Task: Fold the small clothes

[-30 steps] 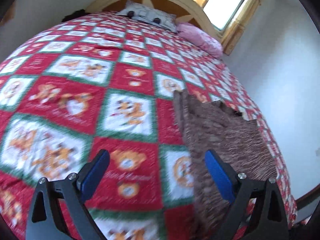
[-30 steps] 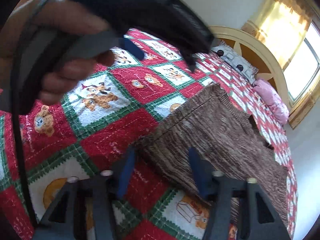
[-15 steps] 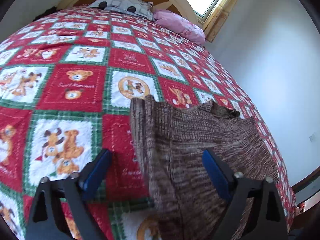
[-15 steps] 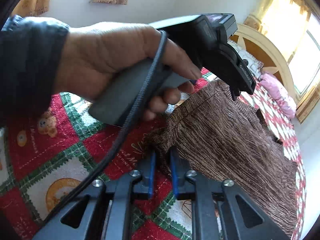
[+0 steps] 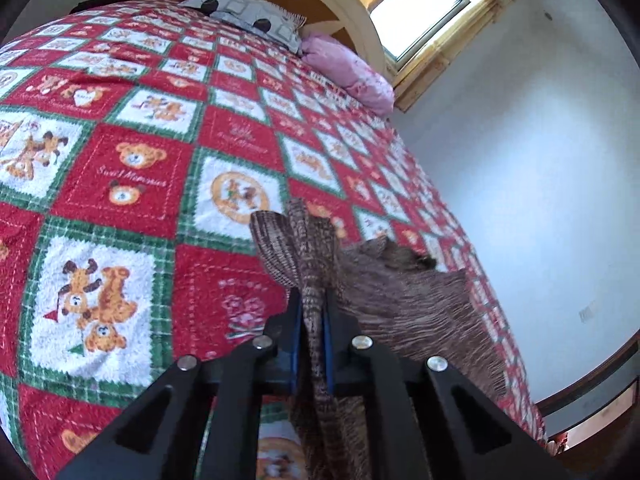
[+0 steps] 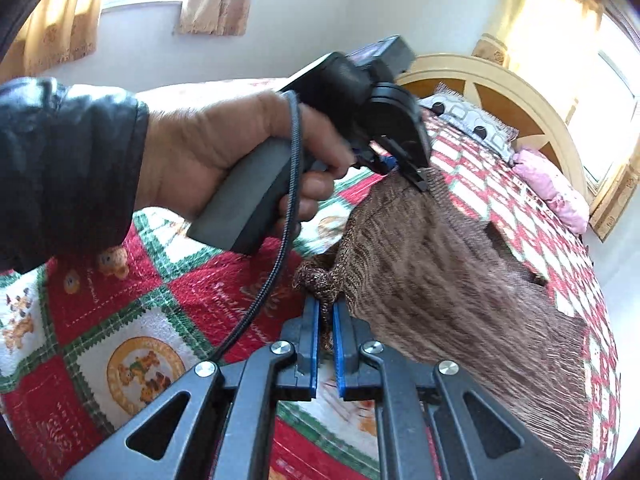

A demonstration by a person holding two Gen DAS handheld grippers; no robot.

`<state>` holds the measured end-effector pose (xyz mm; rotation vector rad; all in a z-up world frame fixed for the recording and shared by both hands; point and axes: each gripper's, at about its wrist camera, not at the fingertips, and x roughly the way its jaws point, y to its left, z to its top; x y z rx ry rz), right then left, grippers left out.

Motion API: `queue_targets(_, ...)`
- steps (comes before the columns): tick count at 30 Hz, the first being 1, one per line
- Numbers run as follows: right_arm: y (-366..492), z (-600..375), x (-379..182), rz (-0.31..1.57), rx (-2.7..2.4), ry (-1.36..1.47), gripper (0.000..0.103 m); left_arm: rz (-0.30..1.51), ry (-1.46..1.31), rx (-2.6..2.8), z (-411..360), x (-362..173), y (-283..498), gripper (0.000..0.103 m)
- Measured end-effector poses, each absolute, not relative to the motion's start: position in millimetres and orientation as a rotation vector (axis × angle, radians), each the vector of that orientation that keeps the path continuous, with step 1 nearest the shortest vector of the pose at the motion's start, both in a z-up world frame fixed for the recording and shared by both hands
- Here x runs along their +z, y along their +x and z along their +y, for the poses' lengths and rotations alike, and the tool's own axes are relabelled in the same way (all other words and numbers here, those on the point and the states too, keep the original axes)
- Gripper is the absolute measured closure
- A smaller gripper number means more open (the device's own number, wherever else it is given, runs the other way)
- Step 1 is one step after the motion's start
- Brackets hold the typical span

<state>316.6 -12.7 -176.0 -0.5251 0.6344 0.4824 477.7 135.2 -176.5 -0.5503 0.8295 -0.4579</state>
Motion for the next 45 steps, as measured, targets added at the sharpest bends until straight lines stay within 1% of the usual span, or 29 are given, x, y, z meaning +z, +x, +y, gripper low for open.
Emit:
queue_targets(11, 311.0, -67.6, -138.2, 0.576, 0.439, -0.394, 0.098, 0.736, -0.57, -0.528, 103.6, -132.0, 470.5, 0.095)
queue_targets(23, 314.0, -148.6, -118.9, 0.573, 0.352, -0.194, 0.098, 0.719, -0.535, -0.588, 39.2, -101.7, 483.7, 0.095)
queue_targets(36, 322.8, -240.1, -116.9, 0.605, 0.26, -0.052, 0.098, 0.76, -0.471, -0.632, -43.0, -94.4, 500.6, 0.095)
queue_targets(45, 322.3, -296.1, -137.9, 0.683, 0.196, 0.038, 0.098, 0.827, -0.398, -0.662, -106.7, -110.2, 509.6, 0.095)
